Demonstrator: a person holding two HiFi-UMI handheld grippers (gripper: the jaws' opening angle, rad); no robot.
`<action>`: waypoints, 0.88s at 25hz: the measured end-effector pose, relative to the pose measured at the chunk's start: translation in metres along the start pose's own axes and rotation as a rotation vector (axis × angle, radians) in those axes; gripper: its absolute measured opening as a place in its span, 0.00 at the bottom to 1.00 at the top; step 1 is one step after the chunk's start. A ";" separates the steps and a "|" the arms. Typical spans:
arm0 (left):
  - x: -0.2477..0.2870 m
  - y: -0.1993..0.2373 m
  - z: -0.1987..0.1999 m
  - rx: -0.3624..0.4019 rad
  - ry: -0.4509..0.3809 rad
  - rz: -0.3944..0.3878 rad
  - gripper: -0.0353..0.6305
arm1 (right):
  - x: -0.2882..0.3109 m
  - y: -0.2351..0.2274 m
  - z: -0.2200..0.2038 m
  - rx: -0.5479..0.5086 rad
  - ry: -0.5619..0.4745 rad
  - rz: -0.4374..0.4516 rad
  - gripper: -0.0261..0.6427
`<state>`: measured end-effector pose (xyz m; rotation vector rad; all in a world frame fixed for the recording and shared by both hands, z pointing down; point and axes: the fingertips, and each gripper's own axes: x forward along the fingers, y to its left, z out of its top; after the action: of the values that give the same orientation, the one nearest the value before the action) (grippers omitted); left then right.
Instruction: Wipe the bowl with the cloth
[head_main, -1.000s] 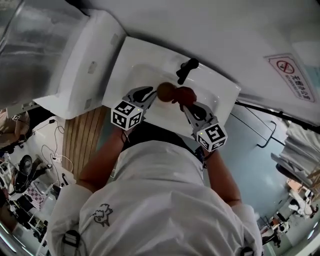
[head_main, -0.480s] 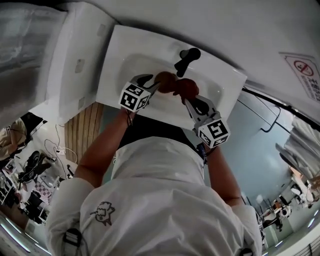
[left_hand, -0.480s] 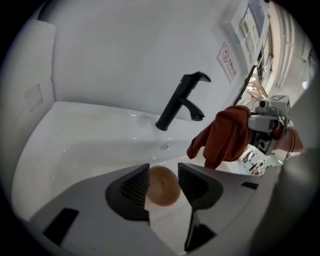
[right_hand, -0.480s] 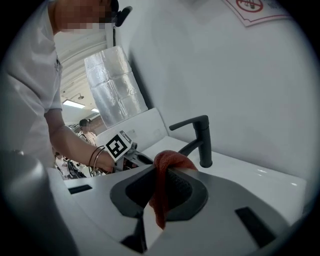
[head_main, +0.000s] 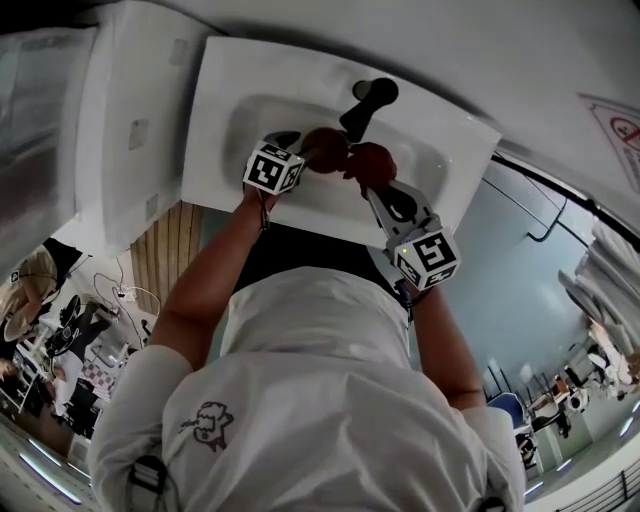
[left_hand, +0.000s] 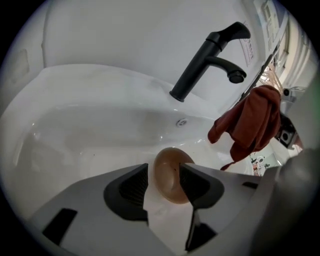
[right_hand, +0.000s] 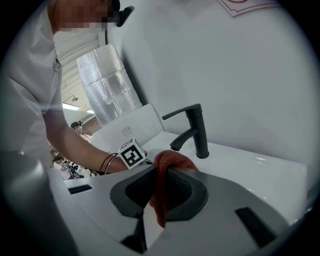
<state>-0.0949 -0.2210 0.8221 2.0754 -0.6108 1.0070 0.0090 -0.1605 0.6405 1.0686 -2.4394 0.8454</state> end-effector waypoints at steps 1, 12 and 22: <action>0.003 0.002 -0.002 0.001 0.011 0.000 0.36 | 0.000 0.000 0.000 0.002 0.000 0.000 0.12; 0.026 0.016 -0.012 0.013 0.075 0.010 0.29 | 0.003 -0.001 -0.004 0.010 -0.009 -0.009 0.12; 0.035 0.013 -0.016 -0.005 0.066 0.034 0.10 | -0.006 -0.001 -0.004 0.003 -0.011 -0.017 0.12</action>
<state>-0.0908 -0.2204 0.8627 2.0252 -0.6163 1.0874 0.0140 -0.1549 0.6409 1.0961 -2.4349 0.8400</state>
